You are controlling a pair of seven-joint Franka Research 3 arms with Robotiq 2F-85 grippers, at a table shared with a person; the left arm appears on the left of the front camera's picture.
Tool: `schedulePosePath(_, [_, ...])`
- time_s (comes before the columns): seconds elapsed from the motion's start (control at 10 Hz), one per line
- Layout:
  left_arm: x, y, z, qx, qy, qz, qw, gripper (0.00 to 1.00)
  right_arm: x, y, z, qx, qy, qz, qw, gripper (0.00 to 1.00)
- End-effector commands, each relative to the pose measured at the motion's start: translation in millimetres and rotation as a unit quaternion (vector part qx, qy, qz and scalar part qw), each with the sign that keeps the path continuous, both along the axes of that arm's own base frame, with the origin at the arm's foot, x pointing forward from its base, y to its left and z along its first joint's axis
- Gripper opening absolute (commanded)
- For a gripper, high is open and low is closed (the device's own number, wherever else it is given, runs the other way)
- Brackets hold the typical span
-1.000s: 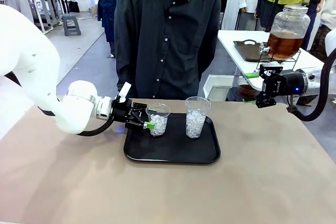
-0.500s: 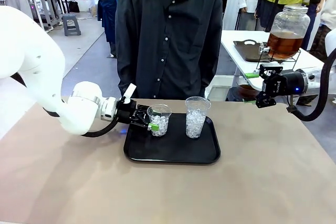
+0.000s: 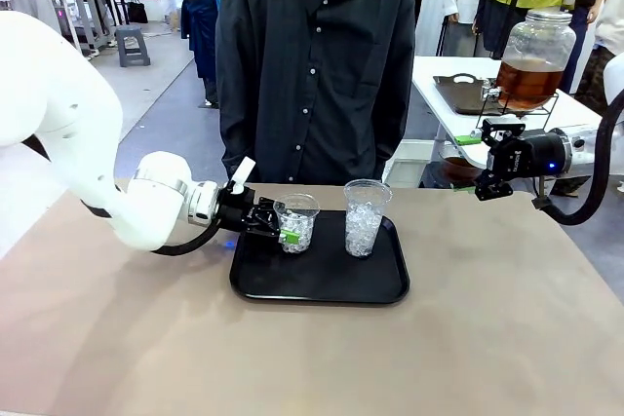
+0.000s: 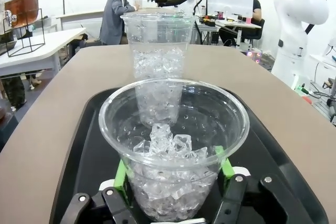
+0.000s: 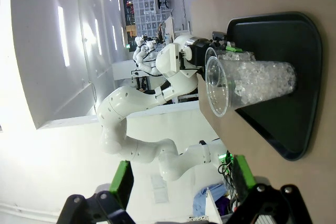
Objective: Pour the drink into the iced cup.
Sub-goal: Pick up the iced cup indicated by the human and present it to them.
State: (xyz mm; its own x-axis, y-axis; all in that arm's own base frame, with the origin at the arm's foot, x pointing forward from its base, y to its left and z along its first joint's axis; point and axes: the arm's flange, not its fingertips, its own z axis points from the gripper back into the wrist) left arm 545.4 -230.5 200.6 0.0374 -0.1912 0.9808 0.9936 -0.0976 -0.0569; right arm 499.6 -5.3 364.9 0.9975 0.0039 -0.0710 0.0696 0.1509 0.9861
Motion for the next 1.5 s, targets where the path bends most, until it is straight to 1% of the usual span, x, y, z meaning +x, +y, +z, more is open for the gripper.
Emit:
schedulePosePath(0.0, [0.3, -1.7, 0.5, 0.005, -0.005, -0.002, 1.0, 0.75, 0.0, 0.1, 0.8, -0.001, -0.001, -0.001, 1.0, 1.0])
schedulePosePath(0.2, [-1.2, -0.6, 3.2, -0.014, -0.009, 0.008, 1.0, 0.75, 0.0, 0.1, 0.8, -0.001, -0.001, -0.001, 1.0, 1.0])
schedulePosePath(0.3, [-2.3, 1.2, 7.0, -0.042, -0.01, 0.009, 0.999, 0.75, 0.0, 0.1, 0.8, -0.001, -0.001, -0.001, 1.0, 1.0])
schedulePosePath(0.4, [-3.3, 2.9, 15.6, -0.054, -0.012, 0.02, 0.998, 0.75, 0.0, 0.1, 0.8, -0.001, -0.001, -0.001, 1.0, 1.0])
schedulePosePath(0.5, [-2.0, 5.5, 27.8, -0.054, -0.017, 0.039, 0.998, 0.75, 0.0, 0.1, 0.8, -0.001, -0.001, -0.001, 1.0, 1.0])
schedulePosePath(0.7, [7.3, 10.4, 56.2, -0.046, -0.016, 0.073, 0.996, 0.75, 0.0, 0.1, 0.8, -0.001, -0.001, -0.001, 1.0, 1.0])
schedulePosePath(0.8, [14.8, 11.8, 72.1, -0.04, -0.005, 0.084, 0.996, 0.75, 0.0, 0.1, 0.8, -0.001, -0.001, -0.001, 1.0, 1.0])
schedulePosePath(0.9, [22.6, 13.6, 89.5, -0.033, -0.004, 0.098, 0.995, 0.75, 0.0, 0.1, 0.8, -0.001, -0.001, -0.001, 1.0, 1.0])
schedulePosePath(1.0, [29.3, 14.4, 105.4, -0.027, -0.006, 0.105, 0.994, 0.75, 0.0, 0.1, 0.8, -0.001, -0.001, -0.001, 1.0, 1.0])
schedulePosePath(1.2, [36.5, 16.5, 127.9, -0.019, -0.014, 0.114, 0.993, 0.75, 0.0, 0.1, 0.8, -0.001, -0.001, -0.001, 1.0, 1.0])
schedulePosePath(1.4, [34.6, 16.5, 137.3, -0.017, -0.021, 0.101, 0.995, 0.75, 0.0, 0.1, 0.8, -0.001, -0.001, -0.001, 1.0, 1.0])
